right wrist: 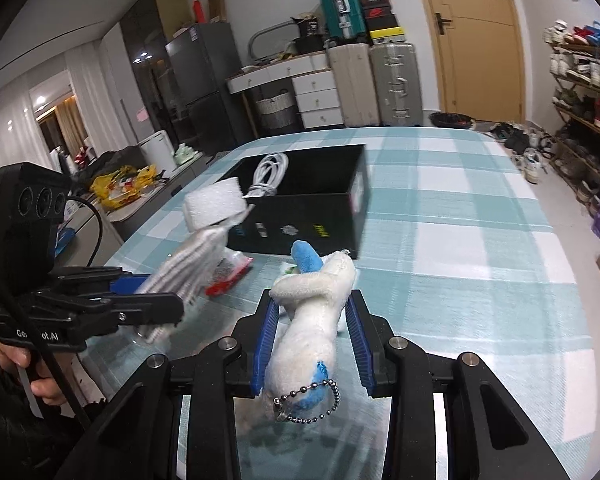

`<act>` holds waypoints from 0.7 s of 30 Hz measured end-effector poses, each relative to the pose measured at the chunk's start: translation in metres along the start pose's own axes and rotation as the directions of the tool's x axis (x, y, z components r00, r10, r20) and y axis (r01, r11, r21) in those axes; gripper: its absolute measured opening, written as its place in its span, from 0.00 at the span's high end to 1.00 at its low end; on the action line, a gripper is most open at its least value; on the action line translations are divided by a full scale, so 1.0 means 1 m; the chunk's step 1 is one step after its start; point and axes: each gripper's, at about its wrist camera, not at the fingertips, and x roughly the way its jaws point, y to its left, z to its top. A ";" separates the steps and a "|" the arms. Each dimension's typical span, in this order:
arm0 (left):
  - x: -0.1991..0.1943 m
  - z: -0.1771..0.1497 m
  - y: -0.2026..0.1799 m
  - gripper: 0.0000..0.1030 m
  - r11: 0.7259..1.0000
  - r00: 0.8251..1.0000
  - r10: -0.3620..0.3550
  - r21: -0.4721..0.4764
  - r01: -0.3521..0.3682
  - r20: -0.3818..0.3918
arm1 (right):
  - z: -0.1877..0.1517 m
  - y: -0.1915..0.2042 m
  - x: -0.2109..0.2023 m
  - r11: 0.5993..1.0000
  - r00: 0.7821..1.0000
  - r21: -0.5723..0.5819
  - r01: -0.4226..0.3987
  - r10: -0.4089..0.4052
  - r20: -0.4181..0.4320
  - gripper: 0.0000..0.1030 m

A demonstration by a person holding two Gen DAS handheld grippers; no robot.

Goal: Organize soft objects
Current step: 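Lift the rope bag with the left gripper while the right gripper lifts the plush toy, then move the rope bag and plush toy over the black box with both grippers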

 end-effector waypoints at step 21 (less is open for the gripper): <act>0.005 0.016 0.011 0.61 0.999 0.999 0.038 -0.009 -0.038 0.013 | 0.026 0.006 0.018 0.999 1.000 -0.033 -0.017 0.017 0.001 0.66</act>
